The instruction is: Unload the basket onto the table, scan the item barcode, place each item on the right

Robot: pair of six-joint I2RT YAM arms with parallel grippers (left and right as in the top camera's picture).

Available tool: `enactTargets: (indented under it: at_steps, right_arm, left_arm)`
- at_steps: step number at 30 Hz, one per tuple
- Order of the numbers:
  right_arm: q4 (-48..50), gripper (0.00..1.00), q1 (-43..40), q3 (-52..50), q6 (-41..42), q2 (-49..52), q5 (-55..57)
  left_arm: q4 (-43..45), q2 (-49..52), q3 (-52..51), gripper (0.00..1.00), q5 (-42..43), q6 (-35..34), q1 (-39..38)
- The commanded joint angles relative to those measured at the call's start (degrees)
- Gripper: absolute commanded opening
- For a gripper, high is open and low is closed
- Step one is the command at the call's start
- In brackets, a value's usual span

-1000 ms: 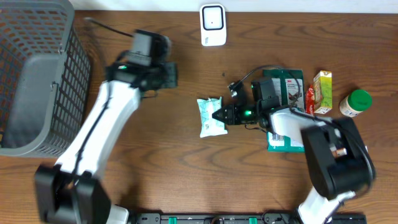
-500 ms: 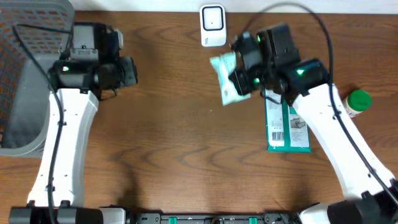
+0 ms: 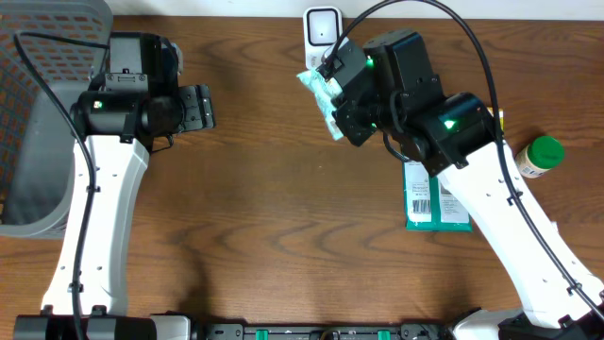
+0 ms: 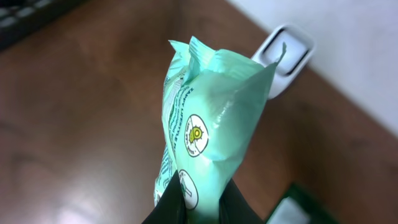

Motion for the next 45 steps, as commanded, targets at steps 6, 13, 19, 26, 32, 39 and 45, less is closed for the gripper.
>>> enactTargets:
  at_steps: [6,13,19,26,32,39,45]
  right_arm:
    - [11.45,0.01,3.74,1.11,-21.40,1.38,11.58]
    - [27.34,0.01,6.34,1.09,-38.88,7.72,23.39]
    - [42.66,0.01,6.23,1.09,-49.77,18.34,29.11]
    - [63.98,0.01,4.66,1.09,-63.87,30.91,29.66]
    - [77.55,0.01,2.84,1.09,-71.52,40.48,27.67]
    - [82.42,0.01,-0.35,2.67,-73.85,46.82,25.68]
    - [71.47,0.01,-1.09,10.36,-71.21,47.10,24.30]
  left_arm:
    - [-0.13,-0.33,-0.39,0.81,-0.92,0.33,0.24]
    - [-0.13,-0.33,-0.39,0.82,-0.92,0.33,0.24]
    - [-0.13,-0.33,-0.39,0.82,-0.92,0.33,0.24]
    - [-0.13,-0.33,-0.39,0.82,-0.92,0.33,0.24]
    - [-0.13,-0.33,-0.39,0.82,-0.92,0.33,0.24]
    - [-0.13,-0.33,-0.39,0.82,-0.92,0.33,0.24]
    - [-0.13,-0.33,-0.39,0.82,-0.92,0.33,0.24]
